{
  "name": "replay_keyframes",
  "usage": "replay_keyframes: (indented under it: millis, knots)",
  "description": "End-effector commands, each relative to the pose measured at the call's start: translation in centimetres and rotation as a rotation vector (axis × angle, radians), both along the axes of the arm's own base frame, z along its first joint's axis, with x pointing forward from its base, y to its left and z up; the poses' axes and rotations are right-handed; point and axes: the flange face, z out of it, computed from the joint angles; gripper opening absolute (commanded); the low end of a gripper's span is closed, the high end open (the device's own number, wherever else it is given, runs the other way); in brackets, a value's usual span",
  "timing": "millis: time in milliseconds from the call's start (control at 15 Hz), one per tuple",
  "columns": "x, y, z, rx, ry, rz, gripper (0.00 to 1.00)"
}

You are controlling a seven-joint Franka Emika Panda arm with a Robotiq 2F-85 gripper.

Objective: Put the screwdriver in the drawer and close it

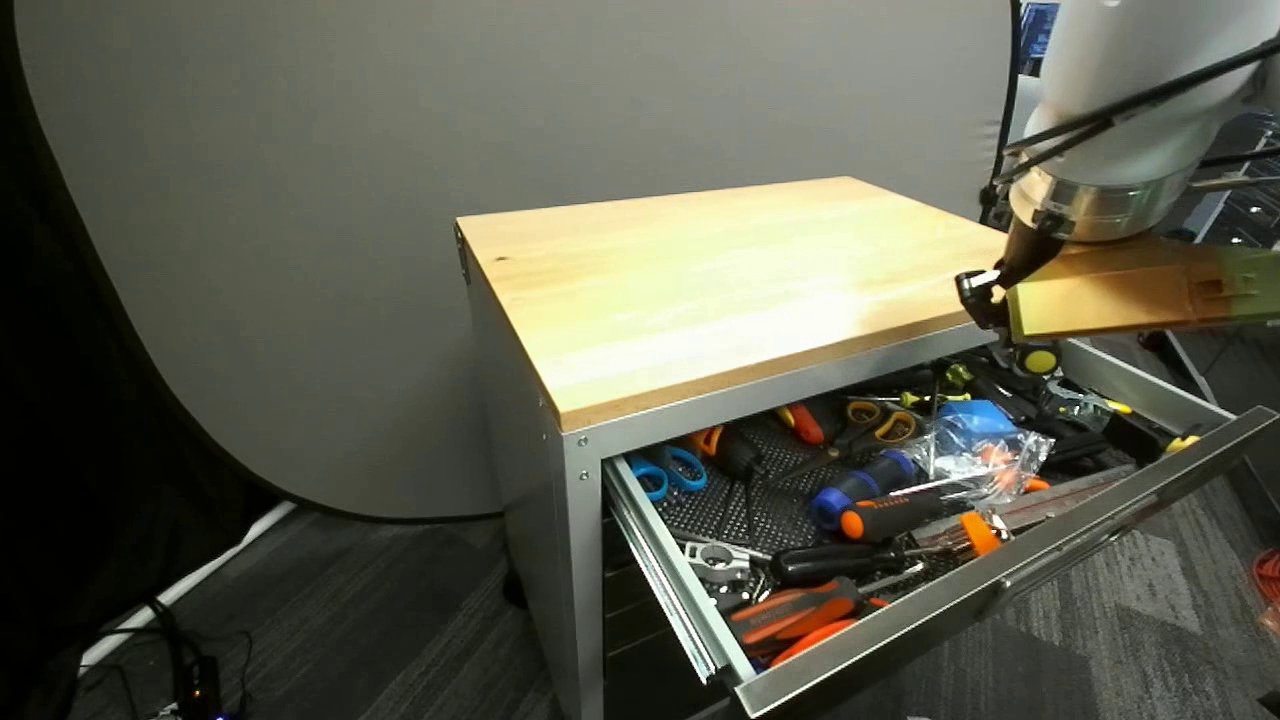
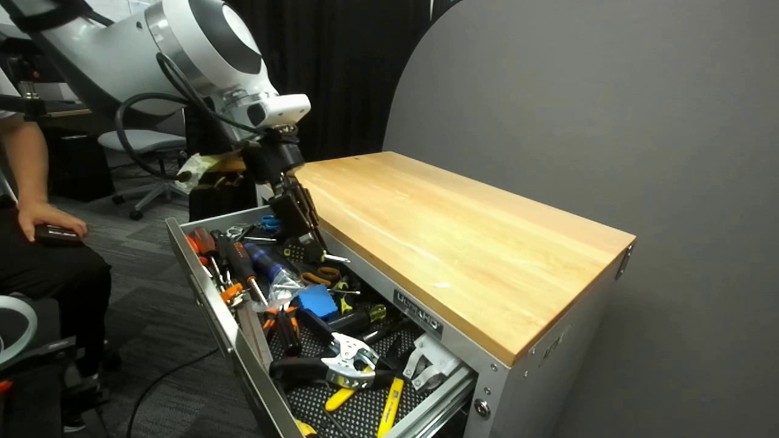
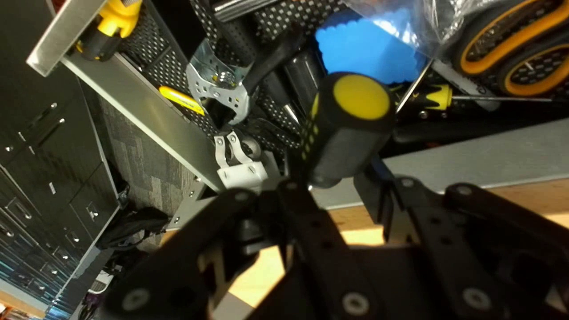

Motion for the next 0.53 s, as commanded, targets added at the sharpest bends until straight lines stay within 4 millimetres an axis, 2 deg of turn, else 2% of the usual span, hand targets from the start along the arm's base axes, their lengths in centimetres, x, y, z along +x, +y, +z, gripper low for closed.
replay_keyframes:
  millis: [0,267,467]
  knots:
    - [-1.5,-0.4,0.7,0.018,0.009,0.053,0.66]
    - [-2.6,-1.8,0.9,0.009,0.048,0.089,0.97]
    - [-4.2,-4.8,1.2,-0.002,0.135,0.136,1.0]
